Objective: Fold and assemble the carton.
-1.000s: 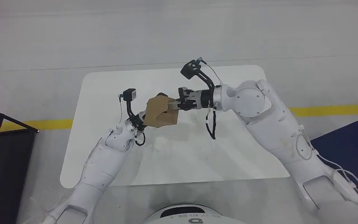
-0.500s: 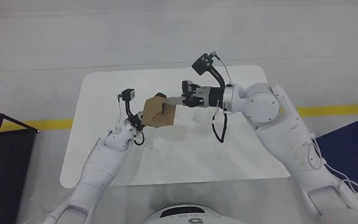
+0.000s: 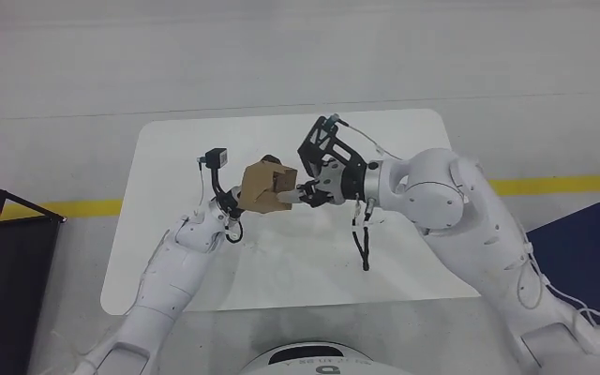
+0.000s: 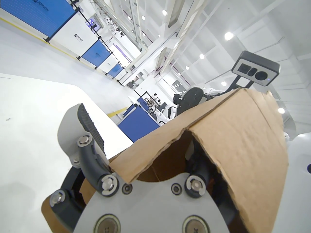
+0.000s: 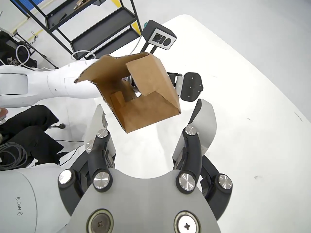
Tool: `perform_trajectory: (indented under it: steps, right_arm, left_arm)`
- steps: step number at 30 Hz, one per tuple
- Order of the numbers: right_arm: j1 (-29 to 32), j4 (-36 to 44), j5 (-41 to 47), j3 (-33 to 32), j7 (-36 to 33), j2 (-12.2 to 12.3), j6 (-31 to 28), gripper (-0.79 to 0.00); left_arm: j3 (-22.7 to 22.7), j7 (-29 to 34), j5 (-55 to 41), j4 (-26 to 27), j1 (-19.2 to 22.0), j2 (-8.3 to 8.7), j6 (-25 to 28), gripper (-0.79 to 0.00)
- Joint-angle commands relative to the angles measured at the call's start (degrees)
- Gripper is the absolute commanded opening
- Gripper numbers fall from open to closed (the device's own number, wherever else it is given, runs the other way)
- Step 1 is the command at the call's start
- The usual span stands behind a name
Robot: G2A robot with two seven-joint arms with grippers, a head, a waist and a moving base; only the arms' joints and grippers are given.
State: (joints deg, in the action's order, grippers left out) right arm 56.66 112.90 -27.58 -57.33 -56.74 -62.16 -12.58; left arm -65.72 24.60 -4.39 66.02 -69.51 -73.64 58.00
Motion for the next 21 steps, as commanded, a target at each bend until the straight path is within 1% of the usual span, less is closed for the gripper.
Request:
perform_trajectory:
  steps: [1,10,12,13,17,21]
  right_arm:
    - [-1.0,-0.5,-0.3,0.5,-0.2,-0.1,0.1,-0.182]
    - [-4.3,-3.6,-0.2,3.7,-1.0,-1.0,1.6,-0.16]
    - [-4.9,-4.2,-0.6,4.7,-1.1,-1.2,2.2,-0.145]
    - [-5.1,-4.5,-0.6,5.3,-1.3,-1.4,2.5,-0.117]
    - [-6.2,-5.6,-1.2,7.3,-1.6,-1.9,3.5,-0.071]
    - [-7.3,-6.8,-2.5,9.1,-1.9,-2.4,4.3,-0.062]
  left_arm:
    - [-0.1,0.0,0.2,0.2,-0.1,-0.03,0.0,0.0]
    - [-0.6,0.3,0.5,1.1,-0.6,-0.12,0.0,0.0]
    - [-0.7,0.4,0.5,1.2,-0.7,-0.14,0.0,0.0]
    - [-0.7,0.4,0.5,1.2,-0.7,-0.16,0.0,0.0]
    - [-0.9,0.5,-0.1,0.9,-0.7,-0.22,0.0,0.0]
    - [-1.1,0.8,-0.5,0.9,-0.8,-0.29,0.0,0.0]
